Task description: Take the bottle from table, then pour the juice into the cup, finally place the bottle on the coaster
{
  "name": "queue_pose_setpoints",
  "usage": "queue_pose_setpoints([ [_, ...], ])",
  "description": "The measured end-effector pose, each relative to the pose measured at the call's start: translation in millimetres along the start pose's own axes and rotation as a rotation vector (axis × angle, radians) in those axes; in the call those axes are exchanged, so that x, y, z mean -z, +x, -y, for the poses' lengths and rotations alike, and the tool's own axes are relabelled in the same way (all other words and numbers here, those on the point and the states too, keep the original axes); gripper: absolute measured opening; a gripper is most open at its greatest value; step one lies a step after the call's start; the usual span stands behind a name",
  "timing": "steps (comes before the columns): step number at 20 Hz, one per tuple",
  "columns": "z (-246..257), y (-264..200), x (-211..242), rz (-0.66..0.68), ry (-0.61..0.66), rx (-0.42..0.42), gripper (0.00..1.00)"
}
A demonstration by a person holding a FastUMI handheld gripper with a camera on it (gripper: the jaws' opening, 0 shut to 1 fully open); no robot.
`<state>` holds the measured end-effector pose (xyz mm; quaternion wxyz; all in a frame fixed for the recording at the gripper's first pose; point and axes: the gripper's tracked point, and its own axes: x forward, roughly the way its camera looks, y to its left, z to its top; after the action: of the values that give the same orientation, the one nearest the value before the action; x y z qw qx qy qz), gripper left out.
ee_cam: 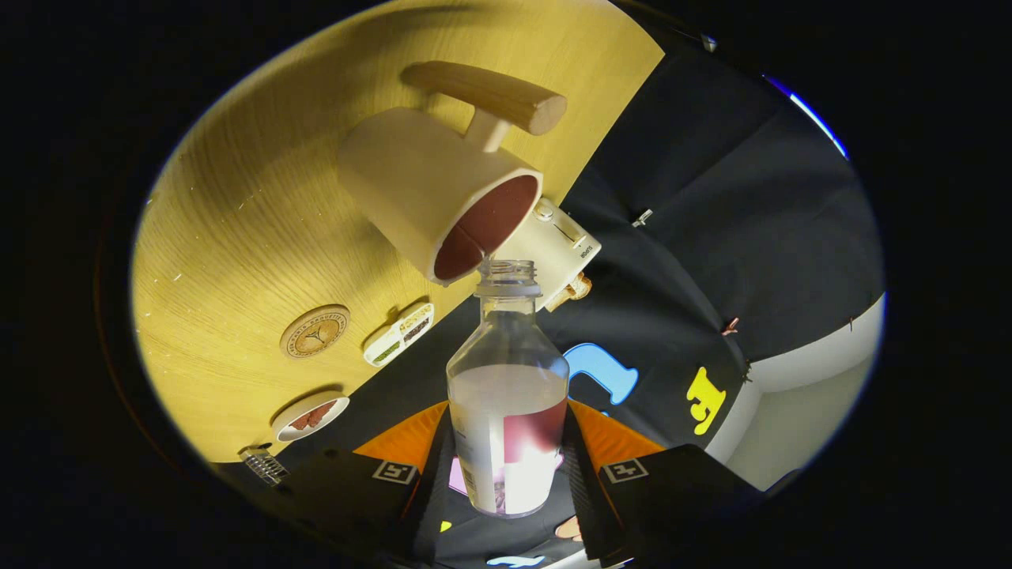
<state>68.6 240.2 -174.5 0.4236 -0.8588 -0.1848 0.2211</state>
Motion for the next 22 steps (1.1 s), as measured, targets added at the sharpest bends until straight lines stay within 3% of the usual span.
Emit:
queue_pose_setpoints([
  [22, -2.7, 2.4, -1.0, 0.028, -0.020, 0.014, 0.70],
])
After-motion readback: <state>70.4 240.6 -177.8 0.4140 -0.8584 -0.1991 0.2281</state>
